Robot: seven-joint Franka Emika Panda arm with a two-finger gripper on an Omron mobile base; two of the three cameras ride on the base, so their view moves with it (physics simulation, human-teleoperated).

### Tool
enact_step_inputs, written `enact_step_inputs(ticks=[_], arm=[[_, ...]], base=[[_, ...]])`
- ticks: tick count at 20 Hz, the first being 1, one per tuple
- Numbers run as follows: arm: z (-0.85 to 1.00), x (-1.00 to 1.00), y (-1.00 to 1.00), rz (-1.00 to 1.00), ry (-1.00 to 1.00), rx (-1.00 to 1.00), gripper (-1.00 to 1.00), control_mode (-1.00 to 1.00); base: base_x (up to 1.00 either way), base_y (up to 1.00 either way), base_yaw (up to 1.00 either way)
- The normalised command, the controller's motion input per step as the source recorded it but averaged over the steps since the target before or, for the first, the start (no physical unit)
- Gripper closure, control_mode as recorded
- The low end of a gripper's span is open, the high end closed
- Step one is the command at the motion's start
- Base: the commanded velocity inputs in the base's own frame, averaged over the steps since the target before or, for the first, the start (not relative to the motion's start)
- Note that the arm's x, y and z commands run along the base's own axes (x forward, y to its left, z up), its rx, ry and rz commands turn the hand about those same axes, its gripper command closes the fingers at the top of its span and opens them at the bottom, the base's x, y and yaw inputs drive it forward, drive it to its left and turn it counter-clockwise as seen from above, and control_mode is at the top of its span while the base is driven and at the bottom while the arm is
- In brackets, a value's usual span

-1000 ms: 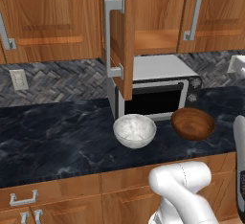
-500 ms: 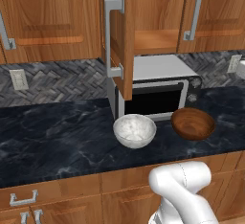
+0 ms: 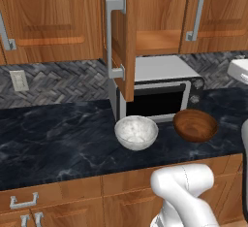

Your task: Open the cabinet. Pick the bowls from the counter and place them in the cabinet. Then close the cabinet.

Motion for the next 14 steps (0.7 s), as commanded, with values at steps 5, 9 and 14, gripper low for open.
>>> enact_step_inputs(ticks=[5, 9, 14], arm=[[0.03, 0.13, 0.00, 0.00, -0.16, 0.00, -1.00, -1.00], [0.02, 0.03, 0.00, 0.00, -0.17, 0.00, -1.00, -1.00], [0.14, 0.14, -0.02, 0.00, 0.05, 0.00, -1.00, -1.00]], base=[[0.00, 0.00, 0.00], [0.00, 0.00, 0.00], [0.00, 0.00, 0.00]])
